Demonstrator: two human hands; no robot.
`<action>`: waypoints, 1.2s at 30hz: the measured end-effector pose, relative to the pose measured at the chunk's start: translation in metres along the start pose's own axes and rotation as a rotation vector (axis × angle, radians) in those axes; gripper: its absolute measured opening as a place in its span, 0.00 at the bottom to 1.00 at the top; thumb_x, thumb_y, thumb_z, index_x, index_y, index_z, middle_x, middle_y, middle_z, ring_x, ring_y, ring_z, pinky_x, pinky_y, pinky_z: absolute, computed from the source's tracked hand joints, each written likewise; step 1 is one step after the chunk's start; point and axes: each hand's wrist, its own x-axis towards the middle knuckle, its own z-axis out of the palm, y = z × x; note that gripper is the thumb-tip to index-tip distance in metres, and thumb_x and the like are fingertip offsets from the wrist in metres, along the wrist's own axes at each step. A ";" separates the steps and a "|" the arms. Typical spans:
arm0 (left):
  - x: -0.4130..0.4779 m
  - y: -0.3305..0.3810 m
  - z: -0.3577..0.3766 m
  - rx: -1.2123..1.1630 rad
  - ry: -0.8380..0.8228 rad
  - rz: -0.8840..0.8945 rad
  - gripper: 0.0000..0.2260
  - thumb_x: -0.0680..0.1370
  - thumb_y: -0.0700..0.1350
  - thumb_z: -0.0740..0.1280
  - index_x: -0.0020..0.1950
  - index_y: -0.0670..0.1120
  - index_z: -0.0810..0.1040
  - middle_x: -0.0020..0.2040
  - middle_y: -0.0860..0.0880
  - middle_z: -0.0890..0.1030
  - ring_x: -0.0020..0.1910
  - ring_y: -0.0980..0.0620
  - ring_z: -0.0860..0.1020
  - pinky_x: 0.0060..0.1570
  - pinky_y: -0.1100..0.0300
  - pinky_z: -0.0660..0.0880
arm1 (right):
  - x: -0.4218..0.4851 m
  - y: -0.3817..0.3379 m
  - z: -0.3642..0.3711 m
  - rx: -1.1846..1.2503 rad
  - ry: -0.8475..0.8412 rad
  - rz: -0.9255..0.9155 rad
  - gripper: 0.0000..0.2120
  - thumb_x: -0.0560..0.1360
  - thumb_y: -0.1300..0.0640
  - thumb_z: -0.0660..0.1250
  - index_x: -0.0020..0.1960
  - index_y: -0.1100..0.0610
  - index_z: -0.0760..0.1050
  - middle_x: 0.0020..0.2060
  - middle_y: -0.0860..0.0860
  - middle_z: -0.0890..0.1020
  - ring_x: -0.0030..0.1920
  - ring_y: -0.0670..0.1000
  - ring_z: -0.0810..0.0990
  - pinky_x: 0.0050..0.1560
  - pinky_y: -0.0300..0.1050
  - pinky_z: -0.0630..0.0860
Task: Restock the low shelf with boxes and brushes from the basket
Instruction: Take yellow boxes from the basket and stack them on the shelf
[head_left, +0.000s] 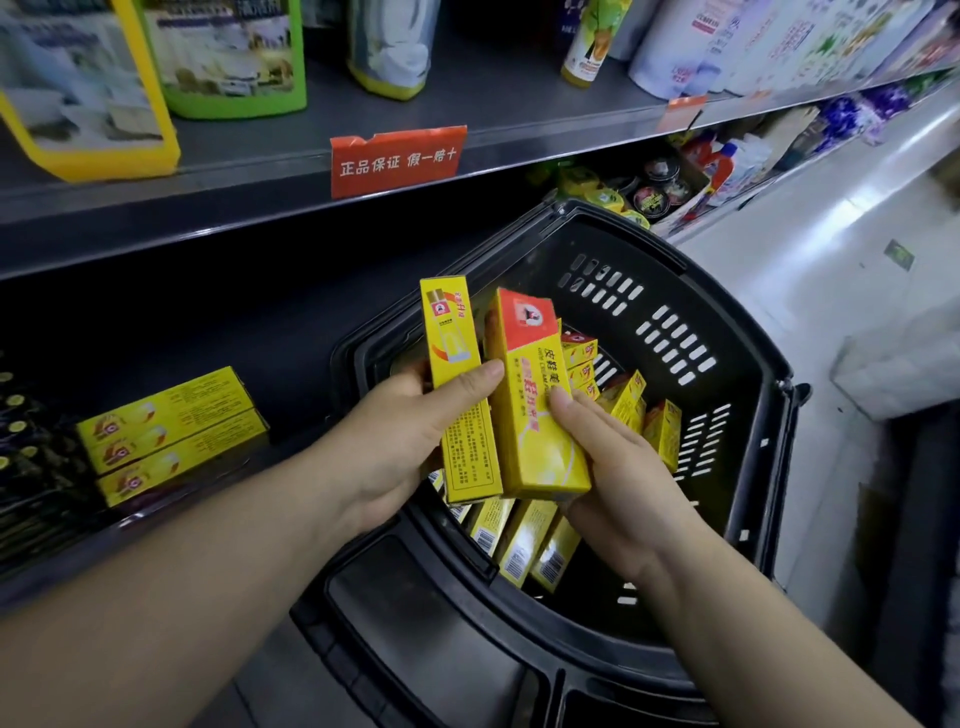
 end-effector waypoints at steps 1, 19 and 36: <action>0.000 0.000 0.000 -0.019 0.002 -0.005 0.16 0.63 0.53 0.70 0.48 0.48 0.80 0.46 0.48 0.85 0.46 0.50 0.83 0.52 0.51 0.77 | 0.001 0.001 0.000 0.048 -0.006 0.001 0.19 0.70 0.50 0.66 0.58 0.57 0.77 0.53 0.57 0.83 0.52 0.56 0.83 0.45 0.49 0.81; 0.004 -0.009 0.002 -0.034 -0.080 0.000 0.17 0.66 0.51 0.69 0.54 0.48 0.79 0.47 0.48 0.85 0.46 0.50 0.84 0.43 0.57 0.81 | 0.020 0.010 -0.009 -0.611 -0.034 -0.042 0.32 0.66 0.30 0.59 0.63 0.47 0.74 0.61 0.50 0.78 0.63 0.50 0.75 0.69 0.55 0.66; 0.022 -0.001 -0.005 -0.049 0.107 0.009 0.19 0.62 0.46 0.72 0.51 0.43 0.78 0.39 0.48 0.83 0.43 0.51 0.83 0.47 0.49 0.80 | 0.132 0.027 -0.063 -1.144 0.251 0.033 0.14 0.78 0.63 0.61 0.62 0.61 0.73 0.49 0.53 0.78 0.41 0.48 0.74 0.36 0.34 0.72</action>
